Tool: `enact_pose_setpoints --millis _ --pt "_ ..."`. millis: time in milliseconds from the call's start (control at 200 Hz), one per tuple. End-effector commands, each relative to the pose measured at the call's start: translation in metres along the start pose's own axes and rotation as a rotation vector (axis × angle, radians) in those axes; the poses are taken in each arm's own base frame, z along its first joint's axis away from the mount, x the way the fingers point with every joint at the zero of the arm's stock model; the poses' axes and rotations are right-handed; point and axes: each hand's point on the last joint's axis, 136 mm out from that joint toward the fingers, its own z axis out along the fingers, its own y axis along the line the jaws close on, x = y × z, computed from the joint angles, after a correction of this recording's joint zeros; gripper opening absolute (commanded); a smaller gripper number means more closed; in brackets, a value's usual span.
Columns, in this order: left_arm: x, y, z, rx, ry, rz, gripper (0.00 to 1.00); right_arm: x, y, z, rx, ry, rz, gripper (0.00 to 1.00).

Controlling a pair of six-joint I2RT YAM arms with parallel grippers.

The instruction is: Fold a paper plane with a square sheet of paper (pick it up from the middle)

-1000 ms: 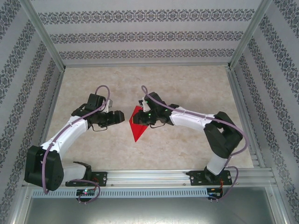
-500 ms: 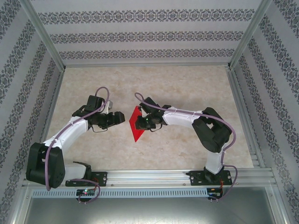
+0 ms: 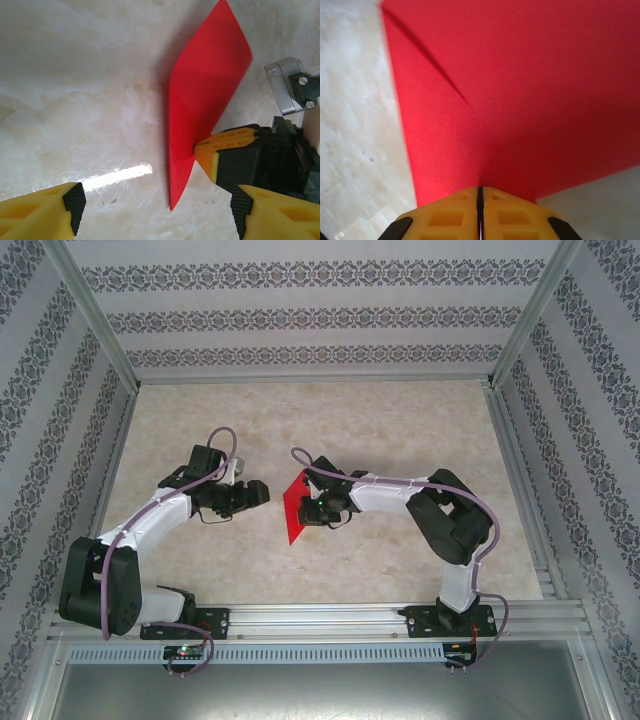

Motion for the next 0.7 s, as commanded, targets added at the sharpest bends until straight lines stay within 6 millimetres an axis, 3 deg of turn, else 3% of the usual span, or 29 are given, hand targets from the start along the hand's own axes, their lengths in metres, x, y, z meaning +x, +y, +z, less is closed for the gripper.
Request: enact_pose_setpoints --millis 0,285,694 --pt "-0.002 0.001 0.003 0.034 -0.004 -0.031 0.79 0.001 -0.013 0.007 0.021 0.006 -0.013 0.10" --pt "-0.004 -0.010 0.011 0.091 -0.030 -0.072 0.75 0.005 -0.021 0.010 0.001 0.009 -0.011 0.10" --pt "-0.009 -0.014 0.046 0.074 -0.142 -0.177 0.57 0.005 -0.020 0.007 -0.063 -0.007 -0.017 0.10"
